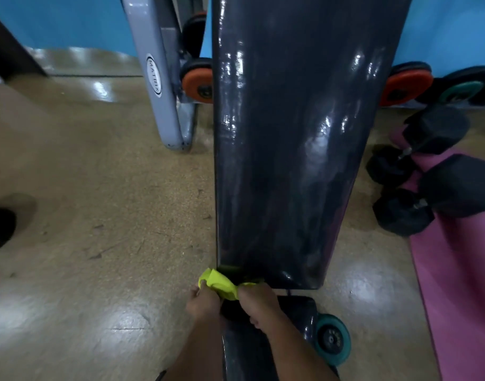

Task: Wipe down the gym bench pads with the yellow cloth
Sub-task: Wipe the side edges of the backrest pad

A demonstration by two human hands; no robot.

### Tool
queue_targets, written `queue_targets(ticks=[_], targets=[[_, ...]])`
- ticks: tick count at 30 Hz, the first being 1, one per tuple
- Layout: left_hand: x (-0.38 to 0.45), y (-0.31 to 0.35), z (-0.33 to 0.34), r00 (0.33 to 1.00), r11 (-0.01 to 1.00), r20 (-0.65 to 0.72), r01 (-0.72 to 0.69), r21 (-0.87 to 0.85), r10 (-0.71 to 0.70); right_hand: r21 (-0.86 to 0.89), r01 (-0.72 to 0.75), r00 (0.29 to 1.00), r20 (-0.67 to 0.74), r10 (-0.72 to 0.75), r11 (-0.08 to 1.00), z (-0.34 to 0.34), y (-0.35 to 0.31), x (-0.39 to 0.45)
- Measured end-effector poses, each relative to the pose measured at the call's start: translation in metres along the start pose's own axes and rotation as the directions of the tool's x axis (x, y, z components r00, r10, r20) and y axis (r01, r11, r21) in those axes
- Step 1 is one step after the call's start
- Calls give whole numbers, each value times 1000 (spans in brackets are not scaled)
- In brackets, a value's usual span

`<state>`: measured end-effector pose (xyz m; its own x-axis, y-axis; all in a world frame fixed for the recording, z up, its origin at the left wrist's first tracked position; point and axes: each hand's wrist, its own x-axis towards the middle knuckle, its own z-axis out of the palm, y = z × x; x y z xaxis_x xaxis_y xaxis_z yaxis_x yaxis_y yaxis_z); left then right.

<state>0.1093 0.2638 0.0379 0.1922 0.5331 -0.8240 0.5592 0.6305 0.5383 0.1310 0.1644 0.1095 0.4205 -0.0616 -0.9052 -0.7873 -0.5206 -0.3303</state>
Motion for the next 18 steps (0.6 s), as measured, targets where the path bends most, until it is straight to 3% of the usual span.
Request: queue_targets(ticks=[4, 5, 6, 7, 8, 9, 10, 11, 12, 13, 16, 18], targets=[[-14, 18, -2, 994, 998, 97, 54, -22, -51, -307, 233, 972, 53, -228, 923, -56, -52, -39], [-14, 18, -2, 989, 996, 125, 83, -11, -81, -318, 383, 916, 10, -401, 867, -69, -73, -50], [-16, 19, -2, 985, 996, 145, 92, 16, -94, -349, 551, 787, -85, -611, 758, -81, -97, -65], [-19, 21, -1, 981, 995, 168, 91, 31, -95, -399, 696, 561, -216, -799, 597, -91, -119, -80], [-20, 22, 1, 980, 996, 181, 81, 38, -87, -458, 784, 250, -386, -888, 419, -102, -142, -99], [-22, 25, 2, 978, 996, 190, 75, 53, -83, -518, 820, -86, -534, -841, 245, -114, -162, -115], [-22, 24, 2, 977, 995, 199, 67, 79, -82, -587, 796, -340, -633, -695, 146, -125, -179, -124], [-25, 26, 2, 976, 992, 202, 66, 104, -86, -642, 753, -480, -687, -546, 144, -137, -195, -126], [-27, 27, 3, 977, 991, 191, 71, 116, -92, -671, 716, -542, -708, -452, 192, -150, -209, -124], [-32, 29, 4, 986, 989, 145, 62, 133, -82, -670, 691, -541, -728, -420, 272, -162, -221, -117], [-42, 38, 4, 998, 988, 55, -4, 155, -4, -647, 549, -400, -760, -513, 530, -183, -238, -86], [-47, 50, 6, 996, 976, 67, -75, 205, 63, -686, 422, -366, -727, -581, 593, -187, -237, -73]])
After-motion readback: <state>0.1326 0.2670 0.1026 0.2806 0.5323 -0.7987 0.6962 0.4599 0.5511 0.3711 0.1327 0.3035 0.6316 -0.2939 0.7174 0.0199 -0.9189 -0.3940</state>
